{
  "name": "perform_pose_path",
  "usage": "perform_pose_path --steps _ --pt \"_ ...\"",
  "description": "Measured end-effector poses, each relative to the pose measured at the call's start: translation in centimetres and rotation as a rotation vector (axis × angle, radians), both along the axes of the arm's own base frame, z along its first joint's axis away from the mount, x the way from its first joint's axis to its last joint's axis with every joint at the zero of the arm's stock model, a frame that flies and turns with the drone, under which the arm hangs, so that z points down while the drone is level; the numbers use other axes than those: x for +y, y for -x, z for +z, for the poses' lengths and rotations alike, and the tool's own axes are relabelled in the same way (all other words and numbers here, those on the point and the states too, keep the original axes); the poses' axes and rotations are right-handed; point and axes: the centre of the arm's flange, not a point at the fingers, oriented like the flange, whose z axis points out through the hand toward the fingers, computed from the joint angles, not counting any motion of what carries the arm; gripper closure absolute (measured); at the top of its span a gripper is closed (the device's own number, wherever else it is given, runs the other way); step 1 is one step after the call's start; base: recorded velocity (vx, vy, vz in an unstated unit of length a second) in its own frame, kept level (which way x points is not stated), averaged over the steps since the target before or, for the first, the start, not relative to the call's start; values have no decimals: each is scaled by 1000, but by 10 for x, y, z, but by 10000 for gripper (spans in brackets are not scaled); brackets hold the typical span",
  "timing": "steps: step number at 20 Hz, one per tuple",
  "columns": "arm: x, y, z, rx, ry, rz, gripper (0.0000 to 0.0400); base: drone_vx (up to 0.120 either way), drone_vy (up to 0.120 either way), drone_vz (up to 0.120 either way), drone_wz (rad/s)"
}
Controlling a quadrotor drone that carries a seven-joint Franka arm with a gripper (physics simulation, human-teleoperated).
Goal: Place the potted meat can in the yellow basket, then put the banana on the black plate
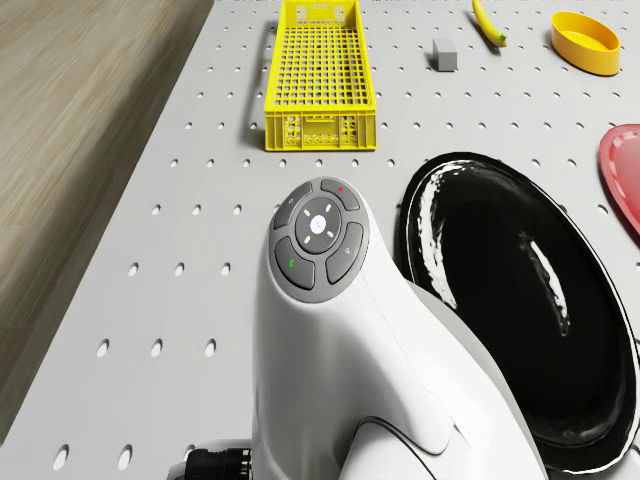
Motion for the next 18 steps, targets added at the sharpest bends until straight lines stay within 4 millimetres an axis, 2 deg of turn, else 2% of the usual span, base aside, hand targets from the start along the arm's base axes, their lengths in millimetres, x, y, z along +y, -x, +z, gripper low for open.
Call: perform_pose_path --steps 2,4,14,18 --pt "0 0 0 0 0 0 0 120 120 0 0" --pt "0 0 0 0 0 0 0 120 20 -20 0" --pt "0 0 0 0 0 0 0 120 0 -120 0" --pt "0 0 0 0 0 0 0 120 0 -20 0"
